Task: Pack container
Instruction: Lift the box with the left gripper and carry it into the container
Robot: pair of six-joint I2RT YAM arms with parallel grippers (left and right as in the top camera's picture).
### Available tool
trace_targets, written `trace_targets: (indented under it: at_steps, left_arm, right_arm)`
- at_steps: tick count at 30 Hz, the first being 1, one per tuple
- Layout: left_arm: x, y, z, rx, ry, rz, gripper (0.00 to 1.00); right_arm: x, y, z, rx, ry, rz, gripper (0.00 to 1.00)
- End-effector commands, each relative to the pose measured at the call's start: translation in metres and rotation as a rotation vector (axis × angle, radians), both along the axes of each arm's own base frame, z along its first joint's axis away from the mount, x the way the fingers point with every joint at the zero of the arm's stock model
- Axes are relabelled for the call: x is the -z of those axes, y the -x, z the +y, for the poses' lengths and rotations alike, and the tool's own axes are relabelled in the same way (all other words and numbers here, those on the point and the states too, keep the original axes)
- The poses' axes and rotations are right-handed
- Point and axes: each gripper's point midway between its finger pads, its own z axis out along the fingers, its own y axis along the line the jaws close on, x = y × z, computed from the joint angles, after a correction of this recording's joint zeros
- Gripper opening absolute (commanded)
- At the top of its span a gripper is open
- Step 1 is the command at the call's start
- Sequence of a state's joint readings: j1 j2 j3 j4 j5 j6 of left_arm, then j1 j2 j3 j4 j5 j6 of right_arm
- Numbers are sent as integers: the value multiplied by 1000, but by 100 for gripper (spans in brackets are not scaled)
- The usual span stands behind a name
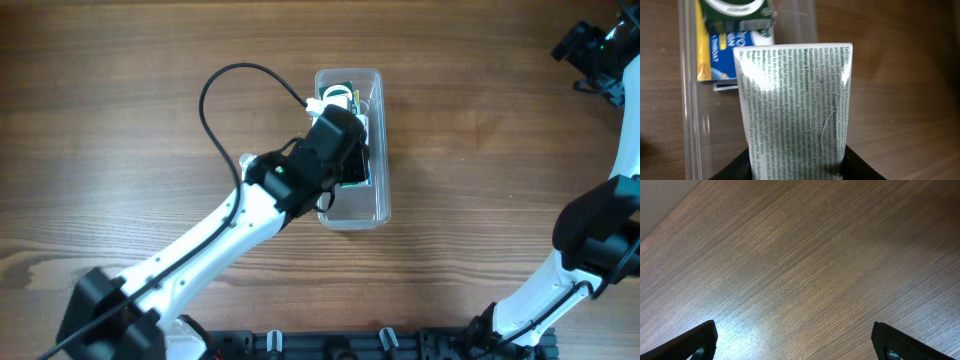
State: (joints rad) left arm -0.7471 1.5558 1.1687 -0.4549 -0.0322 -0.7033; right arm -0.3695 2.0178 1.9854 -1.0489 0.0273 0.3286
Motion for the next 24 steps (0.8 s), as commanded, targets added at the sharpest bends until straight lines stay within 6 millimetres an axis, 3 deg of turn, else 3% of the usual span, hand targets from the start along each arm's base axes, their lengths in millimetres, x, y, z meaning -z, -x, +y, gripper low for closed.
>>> trace_targets:
  at_steps: [1,6,15,19,24]
  left_arm:
    - [15,-10,-1,-75,-7,29,44]
    - [38,-14,-6,-75,-30,53,45]
    - [58,-6,-18,-42,-63,81,45]
    - [76,-2,-16,-40,-99,120,46]
    - [79,2,-19,-27,-107,127,48]
  right_arm:
    - [5,-1,-2,14,0,8,100]
    - [5,-1,-1,14,0,8,100]
    - [5,-1,-1,14,0,8,100]
    - [5,-1,-2,14,0,8,100]
    - [5,-1,-2,14,0,8,100]
